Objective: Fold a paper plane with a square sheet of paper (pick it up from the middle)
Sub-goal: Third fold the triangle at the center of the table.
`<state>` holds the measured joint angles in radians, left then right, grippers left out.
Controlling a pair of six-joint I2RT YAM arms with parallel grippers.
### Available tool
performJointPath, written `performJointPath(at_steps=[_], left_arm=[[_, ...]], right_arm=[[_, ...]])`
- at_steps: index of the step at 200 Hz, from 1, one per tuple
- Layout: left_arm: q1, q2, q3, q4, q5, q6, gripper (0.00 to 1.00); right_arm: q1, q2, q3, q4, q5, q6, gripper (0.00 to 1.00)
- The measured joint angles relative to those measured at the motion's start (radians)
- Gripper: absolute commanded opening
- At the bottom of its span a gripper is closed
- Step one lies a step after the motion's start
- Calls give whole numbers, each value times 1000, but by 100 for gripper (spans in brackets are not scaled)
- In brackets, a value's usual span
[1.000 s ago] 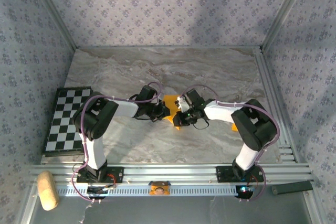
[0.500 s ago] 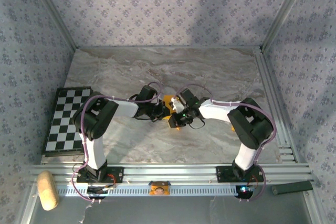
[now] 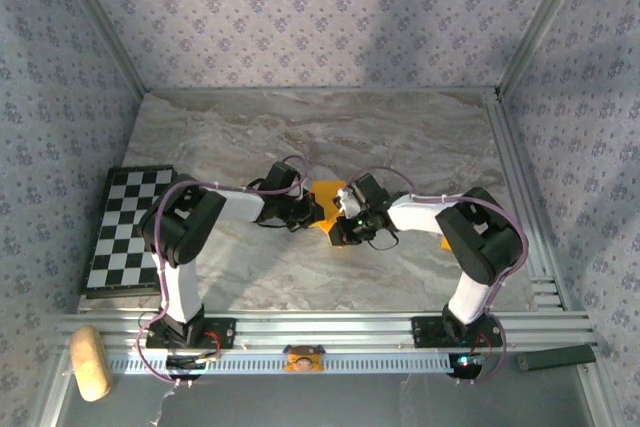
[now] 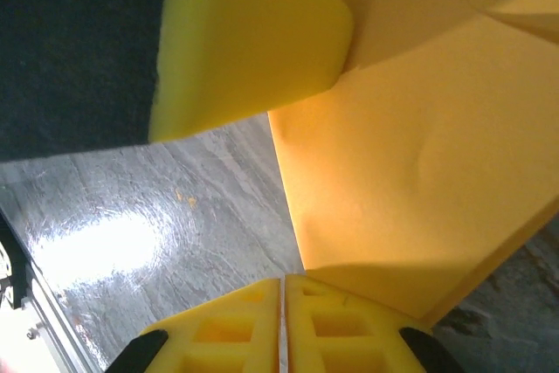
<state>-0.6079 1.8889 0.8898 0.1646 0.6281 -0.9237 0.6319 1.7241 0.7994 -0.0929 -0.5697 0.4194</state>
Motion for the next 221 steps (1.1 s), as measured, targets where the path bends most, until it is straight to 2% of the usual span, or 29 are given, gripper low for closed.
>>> performJointPath(at_steps=[99,146,180,221], left_arm=[[1,11,11,-8,12,14,0],[1,11,15,-13,12,19,0],[1,11,21,-27,11,25,0],[1,11,21,-29,11,25,0]], right_arm=[[-39,-69,-137,144,-42,72,13],[-43,-165,-147,25,8,70,8],[-50,-239,-57,-53,17,72,4],[-14,-90,90,-59,23,87,3]])
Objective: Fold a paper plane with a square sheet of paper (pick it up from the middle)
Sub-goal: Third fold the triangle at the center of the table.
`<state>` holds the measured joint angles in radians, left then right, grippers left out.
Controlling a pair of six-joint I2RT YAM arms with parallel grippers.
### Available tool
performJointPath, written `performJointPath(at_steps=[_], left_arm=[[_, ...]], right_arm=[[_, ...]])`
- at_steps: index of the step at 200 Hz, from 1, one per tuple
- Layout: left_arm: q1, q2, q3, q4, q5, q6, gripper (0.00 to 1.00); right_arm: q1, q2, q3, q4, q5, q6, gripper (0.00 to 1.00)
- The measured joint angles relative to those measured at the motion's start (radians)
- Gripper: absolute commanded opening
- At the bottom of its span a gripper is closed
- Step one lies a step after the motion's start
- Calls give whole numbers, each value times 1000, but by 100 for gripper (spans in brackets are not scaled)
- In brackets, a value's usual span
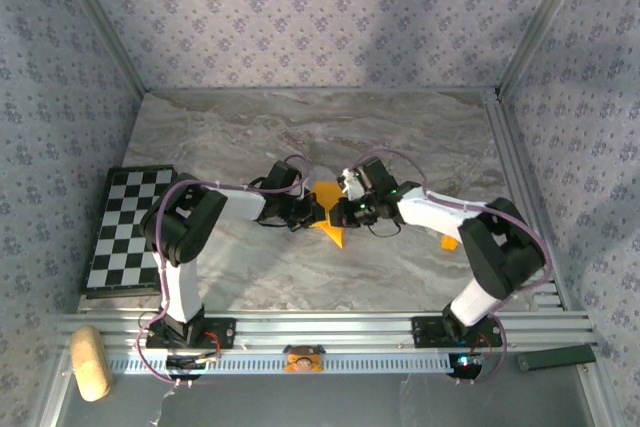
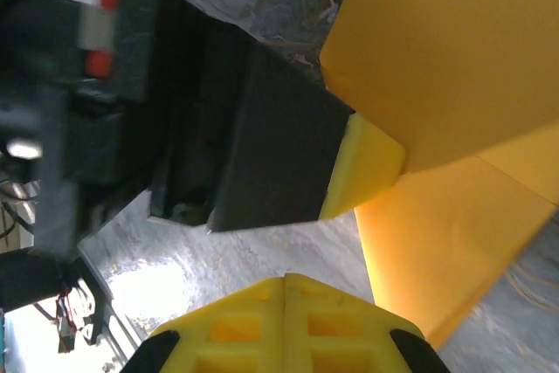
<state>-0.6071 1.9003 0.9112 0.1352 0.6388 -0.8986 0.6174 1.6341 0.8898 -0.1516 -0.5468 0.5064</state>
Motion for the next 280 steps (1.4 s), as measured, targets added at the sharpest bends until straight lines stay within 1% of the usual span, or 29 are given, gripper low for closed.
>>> performJointPath(at_steps=[36,70,92,120,135,153,163,172,215,251,280], left_arm=[[0,0,0,0,0,0,0],[0,0,0,1,0,0,0],[0,0,0,2,0,0,0],[0,0,9,-6,-3,3,5],[1,0,21,-21,-9,13,9],[3,-2,42,-39,-13,30,18],[3,-7,51,-46,-19,36,19],[5,-19,53,-51,-23,40,18],[-2,-72,50,-64,-25,50,5],[-37,-69,43,-72,-22,50,4],[-48,-26,43,-73,-27,50,2]], right_arm=[[39,92,26,-13,11,20,3],[31,111,27,-24,29,35,3],[8,112,7,-11,28,49,3],[-25,114,-31,6,18,66,3],[-35,114,-47,32,3,79,3],[-45,114,-61,60,-15,89,3],[-49,114,-69,74,-25,93,3],[-51,114,-73,81,-31,101,2],[-55,114,-76,88,-37,127,0],[-58,114,-81,94,-38,135,0],[-60,114,-86,103,-42,142,0]])
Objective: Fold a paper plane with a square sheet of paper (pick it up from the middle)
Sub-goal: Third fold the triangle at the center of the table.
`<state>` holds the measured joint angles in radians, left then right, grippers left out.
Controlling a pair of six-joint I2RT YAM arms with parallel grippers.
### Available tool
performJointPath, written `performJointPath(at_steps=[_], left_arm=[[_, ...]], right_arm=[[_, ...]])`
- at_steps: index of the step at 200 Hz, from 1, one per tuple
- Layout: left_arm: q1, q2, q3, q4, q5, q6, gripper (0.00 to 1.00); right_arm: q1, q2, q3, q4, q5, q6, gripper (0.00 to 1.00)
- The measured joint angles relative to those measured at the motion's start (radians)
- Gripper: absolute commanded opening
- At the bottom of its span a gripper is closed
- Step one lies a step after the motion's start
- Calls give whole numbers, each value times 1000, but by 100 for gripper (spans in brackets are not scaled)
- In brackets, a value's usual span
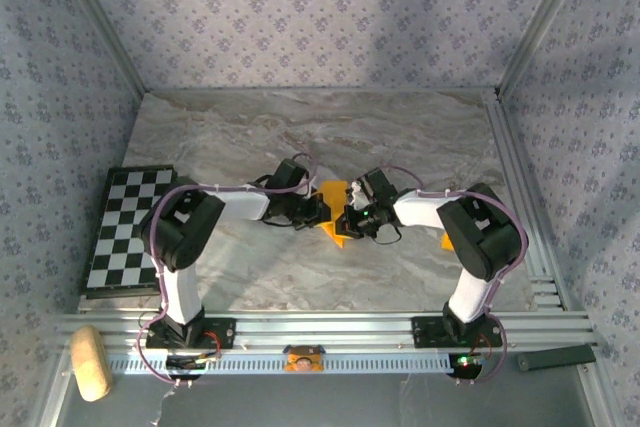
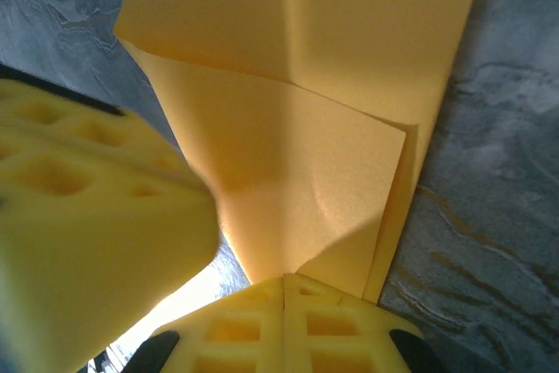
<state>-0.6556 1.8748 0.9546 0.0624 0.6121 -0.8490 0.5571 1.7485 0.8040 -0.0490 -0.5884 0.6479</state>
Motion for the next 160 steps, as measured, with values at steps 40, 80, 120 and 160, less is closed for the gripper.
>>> performJointPath(at_steps=[40,80,120,160], left_arm=[[3,42,29,-29,-14,4,2],[3,46,36,-35,-14,4,2],[3,46,36,-35,-14,3,1],[3,46,42,-40,-23,4,1]], right_arm=[[-3,-4,-9,19,-2,0,0],[0,-17,-11,23,-2,-1,6],[34,-28,19,19,-2,-1,7],[34,1,29,-4,29,-16,0]])
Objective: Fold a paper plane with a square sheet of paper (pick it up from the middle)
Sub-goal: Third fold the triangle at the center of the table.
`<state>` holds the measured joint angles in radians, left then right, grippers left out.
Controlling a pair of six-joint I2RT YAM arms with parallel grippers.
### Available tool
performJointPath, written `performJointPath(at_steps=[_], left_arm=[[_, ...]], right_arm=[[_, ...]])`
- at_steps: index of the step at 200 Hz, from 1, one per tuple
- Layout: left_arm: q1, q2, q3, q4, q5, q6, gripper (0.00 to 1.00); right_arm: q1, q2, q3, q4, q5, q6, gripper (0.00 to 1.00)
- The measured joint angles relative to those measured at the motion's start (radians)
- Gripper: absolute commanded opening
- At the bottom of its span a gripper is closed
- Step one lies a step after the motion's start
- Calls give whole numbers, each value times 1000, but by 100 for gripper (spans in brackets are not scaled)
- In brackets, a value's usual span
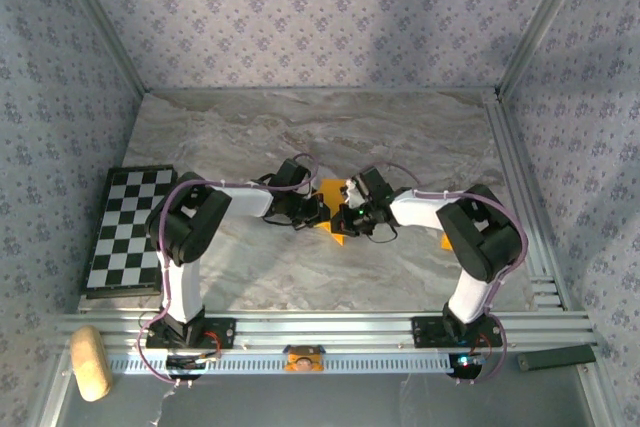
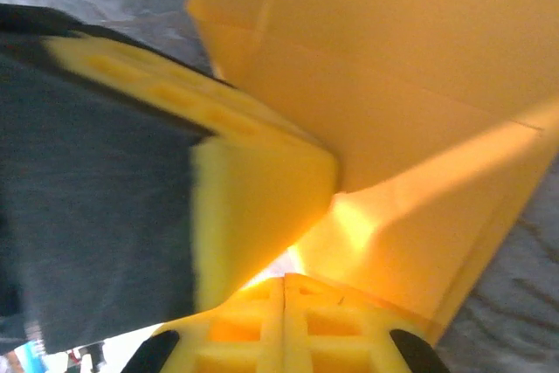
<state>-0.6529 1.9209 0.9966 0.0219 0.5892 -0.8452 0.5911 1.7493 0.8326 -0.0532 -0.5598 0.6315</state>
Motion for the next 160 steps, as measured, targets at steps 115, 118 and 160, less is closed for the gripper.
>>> performJointPath(at_steps=[115,118,160], left_arm=[[109,24,31,-11,7,37,2],[113,25,33,-12,9,39,2],[152,34,41,-14,21,63,2]], right_arm=[[-18,10,-19,17,-12,-23,0],[-18,10,-19,17,-12,-23,0],[-26,10,-24,25,-18,-22,0]])
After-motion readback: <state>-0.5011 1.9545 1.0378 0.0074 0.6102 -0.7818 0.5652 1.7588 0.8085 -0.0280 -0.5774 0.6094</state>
